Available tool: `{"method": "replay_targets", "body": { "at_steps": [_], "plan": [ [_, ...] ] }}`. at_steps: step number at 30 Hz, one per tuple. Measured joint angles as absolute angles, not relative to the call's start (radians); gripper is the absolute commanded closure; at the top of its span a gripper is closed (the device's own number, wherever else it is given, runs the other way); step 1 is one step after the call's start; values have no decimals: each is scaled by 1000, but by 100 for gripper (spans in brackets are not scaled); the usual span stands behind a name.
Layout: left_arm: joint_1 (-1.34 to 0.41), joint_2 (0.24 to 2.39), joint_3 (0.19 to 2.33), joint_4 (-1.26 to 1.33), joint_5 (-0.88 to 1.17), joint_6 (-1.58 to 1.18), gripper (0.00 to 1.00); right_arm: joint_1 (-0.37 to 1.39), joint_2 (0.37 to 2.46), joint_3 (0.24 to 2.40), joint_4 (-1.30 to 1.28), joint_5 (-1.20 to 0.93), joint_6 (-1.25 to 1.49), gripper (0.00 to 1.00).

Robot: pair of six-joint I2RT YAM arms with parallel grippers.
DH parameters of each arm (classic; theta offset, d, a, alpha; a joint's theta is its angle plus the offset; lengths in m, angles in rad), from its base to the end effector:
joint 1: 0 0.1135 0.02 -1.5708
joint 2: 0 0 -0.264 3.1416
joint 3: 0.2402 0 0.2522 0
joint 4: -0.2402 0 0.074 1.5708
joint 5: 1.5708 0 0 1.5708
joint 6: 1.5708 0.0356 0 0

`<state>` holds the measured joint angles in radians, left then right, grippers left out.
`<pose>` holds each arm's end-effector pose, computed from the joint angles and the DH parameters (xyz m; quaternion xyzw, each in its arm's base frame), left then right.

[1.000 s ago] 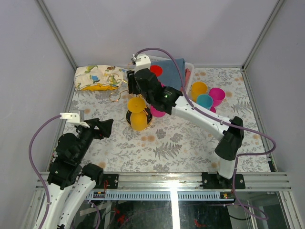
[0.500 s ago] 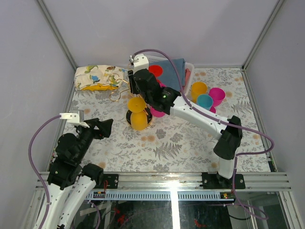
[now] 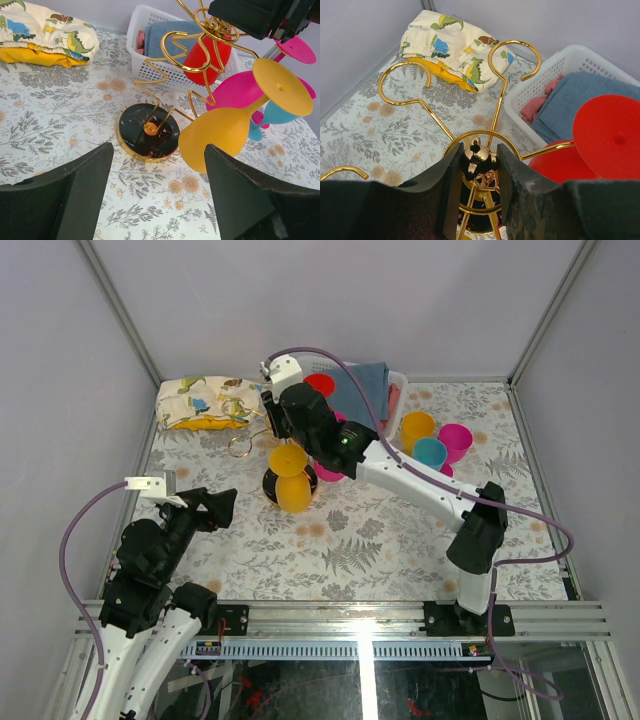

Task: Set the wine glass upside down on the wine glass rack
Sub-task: Adjust the wine rack at the center of the board.

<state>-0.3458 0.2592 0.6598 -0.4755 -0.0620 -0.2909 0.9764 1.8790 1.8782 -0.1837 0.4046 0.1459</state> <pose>0.0724 -0.0238 0.3237 -0.0010 0.7330 -0.1912 0.6528 0.2636 0.3650 0.4053 -0.1865 0.7413 0.2022 0.6122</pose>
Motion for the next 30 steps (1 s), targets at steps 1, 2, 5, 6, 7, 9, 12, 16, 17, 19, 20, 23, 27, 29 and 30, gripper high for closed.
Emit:
{"method": "replay_targets", "body": {
  "at_steps": [1,2,5,6,7,9,12,16,17,19,20,23,27,29,30],
  "plan": [
    [-346,259,660,-476,-62,-291,26,976,1879,1878,-182,397,135,100],
    [-346,260,660,-476,-62,-291,26,973,1879,1878,-181,384,122,100],
    [-346,260,660,-475,-63,-291,26,961,1879,1878,-177,338,88,100],
    [-346,261,660,-475,-63,-291,26,954,1879,1878,-175,318,77,100],
    [-346,262,660,-475,-63,-291,26,948,1879,1878,-175,296,70,100],
    [-346,264,660,-475,-63,-291,26,926,1879,1881,-178,232,55,100],
    [-346,265,660,-475,-63,-291,26,893,1882,1905,-215,135,38,100],
    [-346,265,660,-475,-63,-291,26,850,1888,1938,-268,12,-2,100],
    [-346,265,660,-476,-63,-291,26,843,1893,1948,-280,-14,-15,100],
    [-346,265,660,-476,-63,-291,26,831,1903,1973,-306,-61,-48,100],
    [-346,265,660,-476,-63,-291,26,827,1908,1983,-316,-80,-62,100],
    [-346,265,660,-476,-63,-291,26,818,1922,2011,-339,-139,-120,100],
    [-346,265,660,-475,-63,-291,26,804,1946,2054,-376,-222,-197,100],
    [-346,265,660,-475,-63,-291,26,794,1960,2078,-392,-263,-227,100],
    [-346,265,660,-476,-63,-291,26,786,1967,2091,-401,-290,-242,100]
  ]
}}
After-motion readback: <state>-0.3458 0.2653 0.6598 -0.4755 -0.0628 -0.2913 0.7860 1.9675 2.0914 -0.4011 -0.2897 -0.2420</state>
